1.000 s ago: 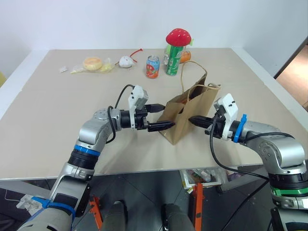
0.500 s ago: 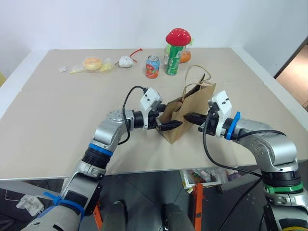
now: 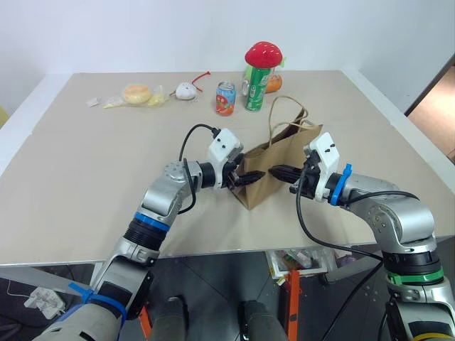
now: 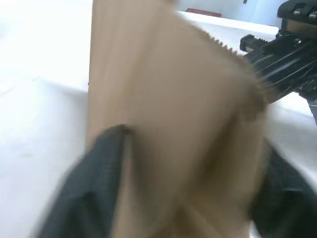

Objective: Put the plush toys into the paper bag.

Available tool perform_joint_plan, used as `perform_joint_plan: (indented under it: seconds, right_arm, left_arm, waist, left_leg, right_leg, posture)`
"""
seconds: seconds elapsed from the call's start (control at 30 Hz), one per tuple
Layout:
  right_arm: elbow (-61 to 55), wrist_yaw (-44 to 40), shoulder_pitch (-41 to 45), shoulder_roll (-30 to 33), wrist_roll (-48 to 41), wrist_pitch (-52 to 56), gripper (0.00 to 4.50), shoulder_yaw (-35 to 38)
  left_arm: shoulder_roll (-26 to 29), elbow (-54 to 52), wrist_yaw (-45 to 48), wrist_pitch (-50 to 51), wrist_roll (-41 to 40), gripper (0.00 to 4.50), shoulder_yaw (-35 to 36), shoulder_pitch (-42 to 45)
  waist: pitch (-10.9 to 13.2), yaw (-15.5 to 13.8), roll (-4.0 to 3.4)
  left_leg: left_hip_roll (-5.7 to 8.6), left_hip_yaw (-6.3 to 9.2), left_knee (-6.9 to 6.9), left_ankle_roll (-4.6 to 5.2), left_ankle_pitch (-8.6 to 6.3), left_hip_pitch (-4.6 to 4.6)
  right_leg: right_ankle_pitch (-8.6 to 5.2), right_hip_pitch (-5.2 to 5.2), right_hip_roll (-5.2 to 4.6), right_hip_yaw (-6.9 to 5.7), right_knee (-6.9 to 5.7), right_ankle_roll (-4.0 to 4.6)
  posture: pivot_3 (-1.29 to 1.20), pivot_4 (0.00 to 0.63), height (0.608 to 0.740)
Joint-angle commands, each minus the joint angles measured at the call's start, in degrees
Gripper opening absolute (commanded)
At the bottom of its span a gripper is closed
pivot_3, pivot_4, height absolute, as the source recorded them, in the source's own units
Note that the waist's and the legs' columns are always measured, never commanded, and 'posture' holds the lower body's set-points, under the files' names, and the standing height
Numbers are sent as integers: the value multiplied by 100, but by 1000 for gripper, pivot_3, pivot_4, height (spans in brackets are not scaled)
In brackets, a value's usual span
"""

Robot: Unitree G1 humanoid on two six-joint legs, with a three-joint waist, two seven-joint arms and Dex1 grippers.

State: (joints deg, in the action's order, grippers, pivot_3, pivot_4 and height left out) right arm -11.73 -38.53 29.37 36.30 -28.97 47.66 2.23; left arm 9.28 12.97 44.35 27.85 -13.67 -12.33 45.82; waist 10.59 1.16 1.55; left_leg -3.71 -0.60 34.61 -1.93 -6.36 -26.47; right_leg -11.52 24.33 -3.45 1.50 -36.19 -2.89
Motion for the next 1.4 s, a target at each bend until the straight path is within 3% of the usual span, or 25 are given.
perform_joint_plan:
  seconds: [0.03,0.13,0.17,0.33,0.5,0.63,0.87,1.07,1.3,1.4]
  right_arm:
    - [-243,34,94,27,-40,-9,0,130]
    - [-264,45,82,41,-51,-4,0,161]
    - [-279,50,73,56,-59,3,0,186]
    - [-629,-123,-47,232,-516,275,0,629]
    - [-1298,-766,-642,885,-1614,629,0,1884]
    - [-1065,-1001,-1070,1492,-1660,591,0,2463]
    - [-851,-1161,-1152,1789,-1579,394,0,2321]
    - [-781,-1107,-1030,1707,-1514,250,0,2039]
    - [-822,-1055,-1012,1662,-1514,170,0,1825]
    - [-843,-1035,-1039,1676,-1534,171,0,1854]
  left_arm:
    - [-20,-75,70,-80,-91,1632,132,131]
    - [-51,-38,34,-22,-133,171,190,164]
    - [-52,-7,9,-39,-116,63,203,188]
    - [139,234,134,-296,25,63,206,266]
    - [705,676,746,-940,-58,63,474,283]
    - [1436,1043,2198,-1903,-332,63,679,127]
    - [2175,1882,4450,-2623,-902,63,990,-92]
    - [2222,2320,4813,-2918,-1007,63,914,16]
    - [1710,3014,4768,-3557,-761,63,1056,401]
    - [1657,2937,4766,-3377,-784,973,1028,418]
  waist:
    - [0,-1,0]
    - [0,-1,0]
    - [0,-1,0]
    - [0,-1,0]
    - [0,-14,0]
    - [0,10,0]
    - [0,3,-1]
    - [0,-10,-1]
    - [0,-16,0]
    - [0,-12,0]
  left_leg:
    - [0,0,0,0,0,0]
    - [0,0,0,0,0,-1]
    - [0,0,0,0,0,-1]
    - [0,0,0,0,0,-1]
    - [0,1,-8,0,0,-1]
    - [-1,-1,-9,-1,-1,2]
    - [-2,-4,-5,-2,-2,4]
    - [-1,-7,-4,0,-1,-1]
    - [-1,-7,-1,0,0,-6]
    - [-2,-5,-2,1,0,-6]
  right_leg:
    - [0,0,0,0,0,0]
    - [0,0,-1,0,0,0]
    - [0,0,0,0,0,0]
    - [0,0,-1,0,0,0]
    - [-5,0,0,0,1,-2]
    - [-5,2,-1,0,2,2]
    - [1,2,-6,-1,1,11]
    - [0,2,-9,-1,2,9]
    - [-2,3,-9,-4,2,7]
    - [-2,5,-6,-4,2,6]
  posture:
    - [0,150,740]
    - [0,150,740]
    - [0,150,740]
    - [0,150,740]
    - [0,150,740]
    - [0,150,740]
    - [0,150,740]
    - [0,150,740]
    - [0,150,740]
    - [0,150,740]
